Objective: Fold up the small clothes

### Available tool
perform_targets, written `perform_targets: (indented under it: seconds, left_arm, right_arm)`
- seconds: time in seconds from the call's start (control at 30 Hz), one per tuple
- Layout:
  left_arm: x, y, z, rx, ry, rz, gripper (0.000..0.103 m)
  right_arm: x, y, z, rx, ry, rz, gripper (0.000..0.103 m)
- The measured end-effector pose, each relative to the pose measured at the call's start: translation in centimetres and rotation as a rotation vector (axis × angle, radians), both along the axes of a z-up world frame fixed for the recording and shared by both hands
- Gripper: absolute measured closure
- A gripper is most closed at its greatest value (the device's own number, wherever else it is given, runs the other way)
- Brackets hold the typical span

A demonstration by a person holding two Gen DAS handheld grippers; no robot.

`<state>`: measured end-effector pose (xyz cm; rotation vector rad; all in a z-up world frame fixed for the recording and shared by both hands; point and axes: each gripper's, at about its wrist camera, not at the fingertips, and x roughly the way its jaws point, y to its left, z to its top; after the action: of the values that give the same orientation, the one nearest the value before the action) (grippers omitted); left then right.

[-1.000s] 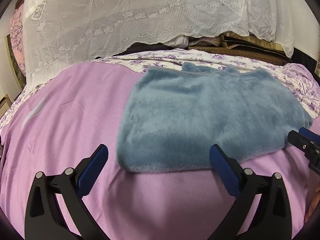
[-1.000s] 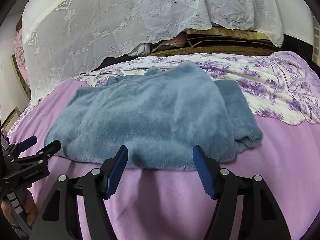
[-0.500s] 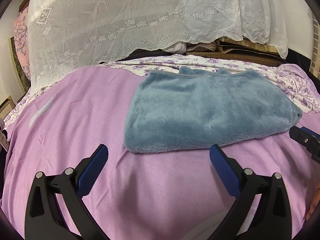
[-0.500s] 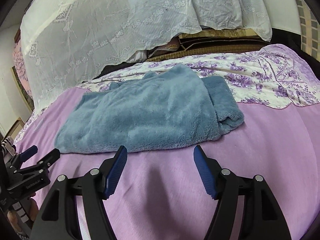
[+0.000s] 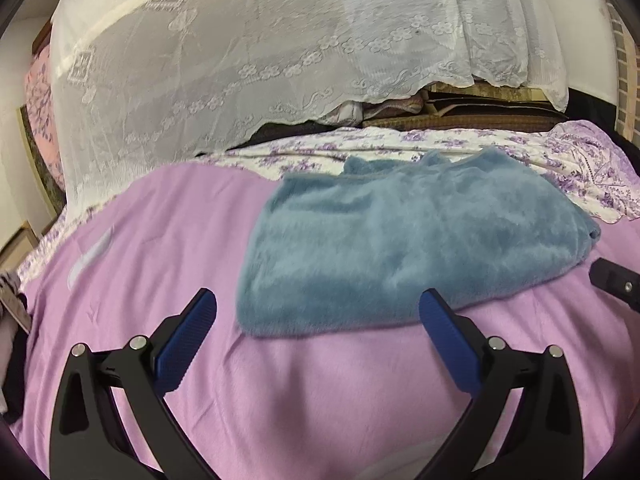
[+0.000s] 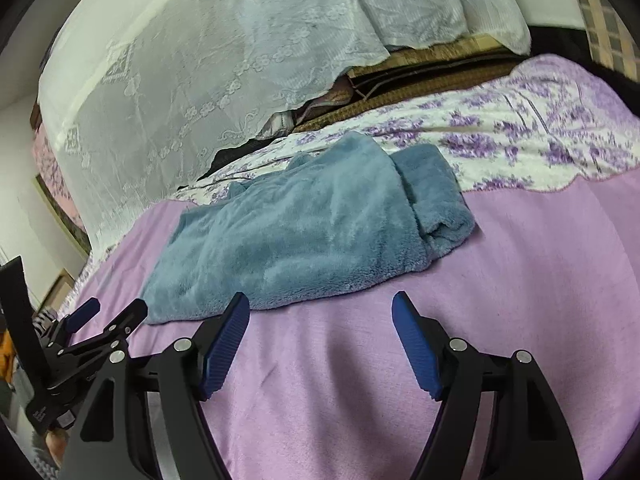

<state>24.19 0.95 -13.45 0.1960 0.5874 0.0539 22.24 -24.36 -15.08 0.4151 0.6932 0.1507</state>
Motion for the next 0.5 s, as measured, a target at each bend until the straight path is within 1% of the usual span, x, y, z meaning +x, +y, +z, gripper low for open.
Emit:
perform_targets:
  seconds: [0.07,0.2,0.3,0.4,0.5]
  left_arm:
    - [0.8,-0.6,0.4,0.002,-0.007,0.001,0.004]
    - [2.8,-1.6,0.9,-0.039,0.007,-0.006,0.004]
    - [4.3,-2.6,1.0,-0.043,0.004,-0.007,0.004]
    - [5.7,-3.0,0.6,-0.067,0.021,-0.008,0.004]
    - [7.3,-2.4,-0.6,-0.122,0.067,-0.001,0.004]
  right_arm:
    - [0.0,-0.6,-0.2,0.032,0.012,-0.01,0.029]
    - [0.4,-1.6,-0.7,0.083,0.037,-0.032,0.029]
    - [0.6,-2.2,-1.2,0.115,0.06,-0.045,0.029]
    - [0.9,-2.6,-1.5,0.135,0.076,-0.051,0.029]
    - [1.2,-2.9,-2.0,0.148,0.091,-0.057,0.029]
